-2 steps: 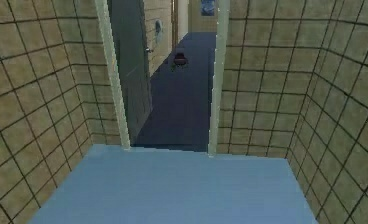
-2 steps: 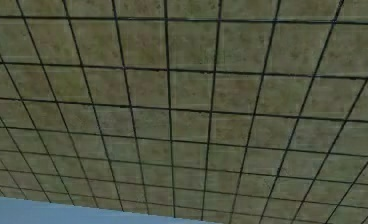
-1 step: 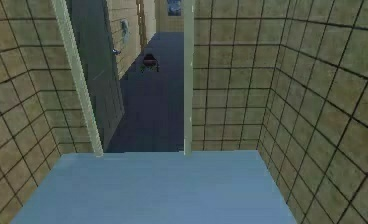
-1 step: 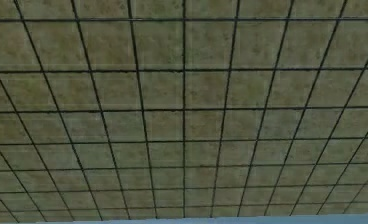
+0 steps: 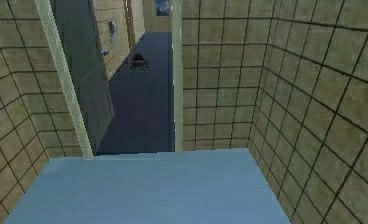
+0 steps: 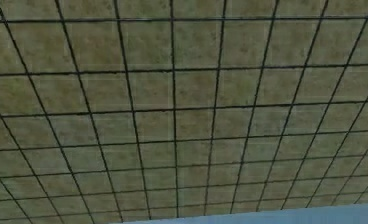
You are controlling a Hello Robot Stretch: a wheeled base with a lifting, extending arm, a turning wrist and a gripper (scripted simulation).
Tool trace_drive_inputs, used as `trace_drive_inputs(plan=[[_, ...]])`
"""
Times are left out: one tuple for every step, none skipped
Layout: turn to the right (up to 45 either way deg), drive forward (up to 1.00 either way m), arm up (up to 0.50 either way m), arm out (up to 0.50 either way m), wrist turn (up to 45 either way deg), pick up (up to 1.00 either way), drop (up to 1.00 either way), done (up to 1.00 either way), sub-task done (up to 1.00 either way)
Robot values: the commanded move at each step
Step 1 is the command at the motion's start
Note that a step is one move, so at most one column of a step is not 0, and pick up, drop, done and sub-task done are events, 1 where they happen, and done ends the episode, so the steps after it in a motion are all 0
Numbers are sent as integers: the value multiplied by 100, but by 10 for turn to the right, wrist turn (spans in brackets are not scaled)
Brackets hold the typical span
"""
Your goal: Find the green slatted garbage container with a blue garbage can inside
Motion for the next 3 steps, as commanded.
trace_drive_inputs(plan=[[0,15,0,0,0,0,0,0,0],[-210,0,0,0,0,0,0,0,0],[0,100,0,0,0,0,0,0,0]])
